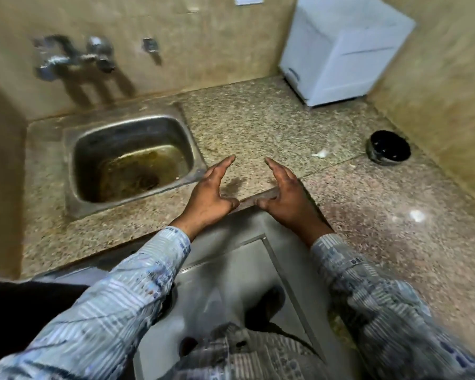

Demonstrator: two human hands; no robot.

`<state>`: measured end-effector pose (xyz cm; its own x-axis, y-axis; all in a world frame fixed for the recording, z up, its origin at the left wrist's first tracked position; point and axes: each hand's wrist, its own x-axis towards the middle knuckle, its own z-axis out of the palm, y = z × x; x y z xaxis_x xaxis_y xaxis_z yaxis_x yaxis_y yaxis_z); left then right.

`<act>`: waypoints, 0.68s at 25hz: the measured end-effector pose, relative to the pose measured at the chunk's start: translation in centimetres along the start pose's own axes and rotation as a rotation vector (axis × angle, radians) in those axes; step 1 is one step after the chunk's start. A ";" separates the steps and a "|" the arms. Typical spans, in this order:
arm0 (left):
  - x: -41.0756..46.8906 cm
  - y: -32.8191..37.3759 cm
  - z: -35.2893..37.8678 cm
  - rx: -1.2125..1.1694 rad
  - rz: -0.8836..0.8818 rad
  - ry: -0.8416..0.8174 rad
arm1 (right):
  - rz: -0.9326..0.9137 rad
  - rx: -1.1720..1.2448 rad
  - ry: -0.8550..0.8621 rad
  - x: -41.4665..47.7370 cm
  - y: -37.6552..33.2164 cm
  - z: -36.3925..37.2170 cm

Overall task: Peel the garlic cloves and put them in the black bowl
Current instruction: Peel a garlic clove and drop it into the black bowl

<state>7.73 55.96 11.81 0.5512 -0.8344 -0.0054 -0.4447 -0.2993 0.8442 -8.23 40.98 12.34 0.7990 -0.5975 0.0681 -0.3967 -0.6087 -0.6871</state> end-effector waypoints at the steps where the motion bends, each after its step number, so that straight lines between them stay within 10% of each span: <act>1: 1.9 1.0 1.8 -0.002 0.023 -0.041 | 0.021 -0.004 0.042 0.3 1.8 -1.4; 17: 25.5 9.1 24.8 0.032 0.111 -0.401 | 0.554 -0.085 0.235 6.4 26.9 -16.7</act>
<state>0.26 20.49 6.06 0.1835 -0.9745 -0.1291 -0.5109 -0.2067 0.8344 -21.34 12.05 6.34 0.3463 -0.9306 -0.1186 -0.7672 -0.2082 -0.6067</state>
